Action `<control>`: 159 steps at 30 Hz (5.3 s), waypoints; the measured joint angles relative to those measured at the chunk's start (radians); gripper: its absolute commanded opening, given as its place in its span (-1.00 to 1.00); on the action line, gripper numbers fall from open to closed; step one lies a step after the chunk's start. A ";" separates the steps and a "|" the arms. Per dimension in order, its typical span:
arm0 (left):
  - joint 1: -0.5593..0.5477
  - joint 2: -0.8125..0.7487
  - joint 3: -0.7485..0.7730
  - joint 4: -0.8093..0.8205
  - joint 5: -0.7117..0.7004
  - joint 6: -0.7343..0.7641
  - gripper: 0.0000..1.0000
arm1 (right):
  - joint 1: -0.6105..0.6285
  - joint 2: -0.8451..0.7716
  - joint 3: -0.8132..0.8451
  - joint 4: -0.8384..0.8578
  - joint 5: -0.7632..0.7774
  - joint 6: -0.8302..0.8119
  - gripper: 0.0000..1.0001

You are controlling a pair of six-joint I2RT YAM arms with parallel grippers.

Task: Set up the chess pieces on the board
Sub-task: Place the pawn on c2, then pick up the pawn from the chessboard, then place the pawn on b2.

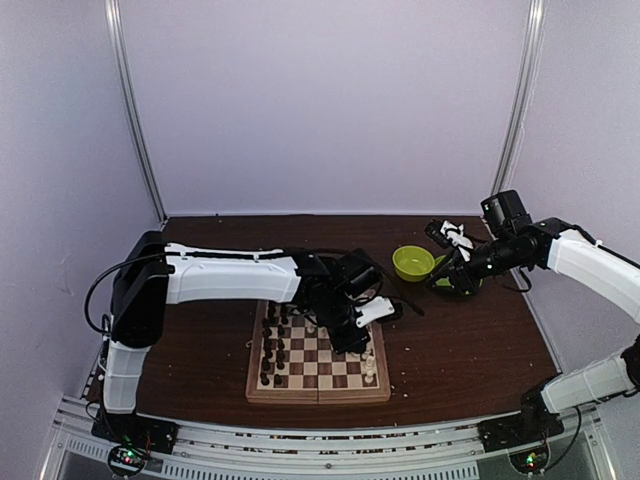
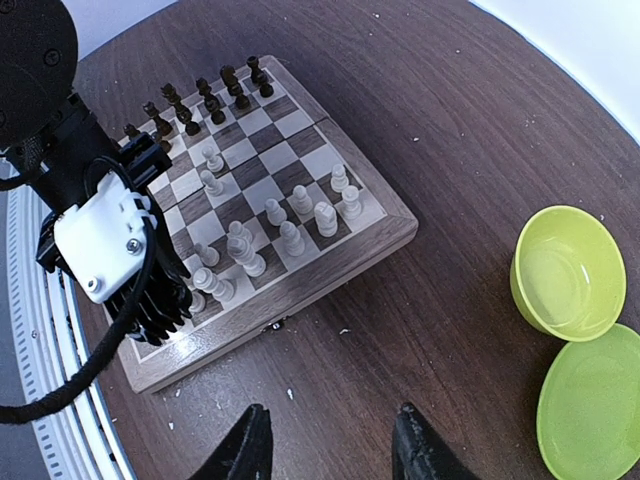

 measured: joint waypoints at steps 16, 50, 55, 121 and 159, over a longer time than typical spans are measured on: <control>0.000 0.013 0.002 -0.014 -0.016 0.024 -0.97 | -0.003 0.000 0.000 0.000 0.000 -0.001 -0.18; 0.041 -0.208 -0.069 -0.027 -0.066 -0.003 -0.51 | -0.004 0.000 0.000 -0.001 0.000 -0.001 -0.18; 0.134 -0.226 -0.140 -0.019 -0.071 -0.022 -0.46 | -0.004 0.000 0.000 -0.001 0.000 -0.005 -0.18; 0.021 -0.143 -0.101 0.005 0.209 -0.009 -0.87 | -0.004 0.003 0.000 -0.014 0.002 -0.015 -0.18; 0.001 -0.026 -0.062 -0.010 0.127 0.004 -0.87 | -0.004 0.003 0.000 -0.019 0.002 -0.018 -0.17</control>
